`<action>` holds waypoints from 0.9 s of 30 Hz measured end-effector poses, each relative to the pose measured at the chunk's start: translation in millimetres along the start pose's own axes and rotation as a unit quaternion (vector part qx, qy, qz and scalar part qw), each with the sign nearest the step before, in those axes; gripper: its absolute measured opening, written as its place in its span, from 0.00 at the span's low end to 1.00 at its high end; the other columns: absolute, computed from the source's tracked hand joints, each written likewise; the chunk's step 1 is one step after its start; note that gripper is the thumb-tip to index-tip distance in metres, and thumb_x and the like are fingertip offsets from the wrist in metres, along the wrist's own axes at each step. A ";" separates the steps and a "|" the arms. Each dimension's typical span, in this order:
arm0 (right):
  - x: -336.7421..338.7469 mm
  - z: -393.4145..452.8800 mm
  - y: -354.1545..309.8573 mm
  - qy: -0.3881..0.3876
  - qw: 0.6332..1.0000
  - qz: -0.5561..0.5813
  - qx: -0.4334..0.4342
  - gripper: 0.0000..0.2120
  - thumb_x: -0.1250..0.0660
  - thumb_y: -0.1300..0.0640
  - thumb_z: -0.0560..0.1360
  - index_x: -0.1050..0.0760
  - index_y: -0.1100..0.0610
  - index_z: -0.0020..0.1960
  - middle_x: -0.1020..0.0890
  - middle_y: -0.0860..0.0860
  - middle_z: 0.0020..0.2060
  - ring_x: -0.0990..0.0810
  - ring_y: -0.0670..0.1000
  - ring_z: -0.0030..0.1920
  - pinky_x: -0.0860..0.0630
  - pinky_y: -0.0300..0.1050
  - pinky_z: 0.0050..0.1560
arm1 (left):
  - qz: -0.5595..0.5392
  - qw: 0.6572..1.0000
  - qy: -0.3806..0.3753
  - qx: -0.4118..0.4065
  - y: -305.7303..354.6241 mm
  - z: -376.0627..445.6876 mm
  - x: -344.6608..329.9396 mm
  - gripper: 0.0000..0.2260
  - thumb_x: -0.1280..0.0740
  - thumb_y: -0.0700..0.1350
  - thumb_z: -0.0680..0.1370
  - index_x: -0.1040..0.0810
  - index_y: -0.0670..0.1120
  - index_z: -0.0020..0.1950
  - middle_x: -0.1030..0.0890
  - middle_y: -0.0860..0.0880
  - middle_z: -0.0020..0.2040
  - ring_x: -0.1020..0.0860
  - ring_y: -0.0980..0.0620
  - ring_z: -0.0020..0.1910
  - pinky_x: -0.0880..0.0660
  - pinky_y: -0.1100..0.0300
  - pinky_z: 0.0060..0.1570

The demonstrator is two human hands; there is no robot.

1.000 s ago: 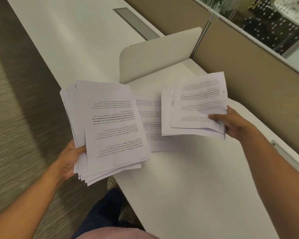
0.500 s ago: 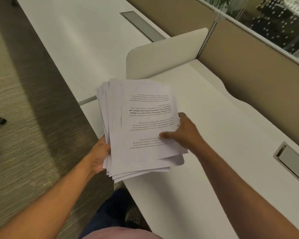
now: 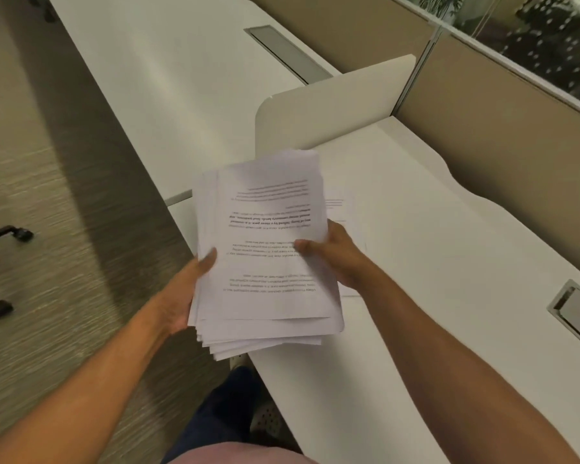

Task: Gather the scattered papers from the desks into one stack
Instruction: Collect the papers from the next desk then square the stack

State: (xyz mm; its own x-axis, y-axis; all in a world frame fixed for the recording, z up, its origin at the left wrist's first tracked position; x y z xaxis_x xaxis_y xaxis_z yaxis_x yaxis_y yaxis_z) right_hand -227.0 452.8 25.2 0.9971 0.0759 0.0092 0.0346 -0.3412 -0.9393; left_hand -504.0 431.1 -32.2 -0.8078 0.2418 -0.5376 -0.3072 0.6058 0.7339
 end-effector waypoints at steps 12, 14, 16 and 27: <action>66.7 6.2 32.8 0.304 0.824 -0.394 -0.270 0.38 0.19 0.45 0.72 0.31 0.60 0.73 0.31 0.59 0.73 0.32 0.63 0.74 0.27 0.59 0.69 | 0.009 0.990 0.132 -0.044 -27.2 -3.2 78.1 0.28 0.24 0.35 0.75 0.21 0.44 0.76 0.14 0.40 0.69 0.13 0.36 0.63 0.12 0.43 0.52; 73.1 6.1 37.4 0.296 0.823 -0.391 -0.287 0.43 0.17 0.45 0.69 0.34 0.62 0.74 0.31 0.60 0.72 0.30 0.62 0.74 0.25 0.58 0.68 | 0.004 0.990 0.133 -0.048 -28.9 -5.1 84.2 0.29 0.23 0.35 0.75 0.22 0.45 0.76 0.14 0.40 0.70 0.14 0.36 0.65 0.13 0.42 0.54; 77.2 11.0 38.2 0.289 0.830 -0.387 -0.279 0.42 0.15 0.47 0.68 0.31 0.63 0.73 0.27 0.60 0.71 0.26 0.62 0.72 0.24 0.56 0.67 | 0.004 0.990 0.135 -0.046 -31.1 -7.4 88.3 0.32 0.18 0.38 0.71 0.19 0.47 0.74 0.14 0.40 0.69 0.14 0.36 0.64 0.13 0.42 0.54; 97.9 27.6 39.3 0.220 0.873 -0.367 -0.233 0.28 0.16 0.54 0.69 0.23 0.64 0.62 0.16 0.58 0.57 0.17 0.61 0.64 0.19 0.49 0.61 | 0.022 0.987 0.156 -0.022 -37.4 -18.1 99.2 0.36 0.15 0.42 0.66 0.20 0.48 0.74 0.14 0.40 0.69 0.14 0.35 0.64 0.13 0.41 0.55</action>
State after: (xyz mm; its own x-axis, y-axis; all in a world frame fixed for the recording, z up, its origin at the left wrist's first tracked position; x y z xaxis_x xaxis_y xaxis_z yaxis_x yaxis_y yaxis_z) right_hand -129.9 472.7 -20.3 0.6212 0.1020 0.7770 0.5964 -0.7048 -0.3843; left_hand -581.8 418.6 -105.5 -0.9342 0.0169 -0.3562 -0.2849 0.5653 0.7741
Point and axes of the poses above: each hand's wrist, its own z-axis towards the middle knuckle, its own x-axis out of the back of the hand, y = z × x, the point moved 5 cm from there along z, towards the middle knuckle
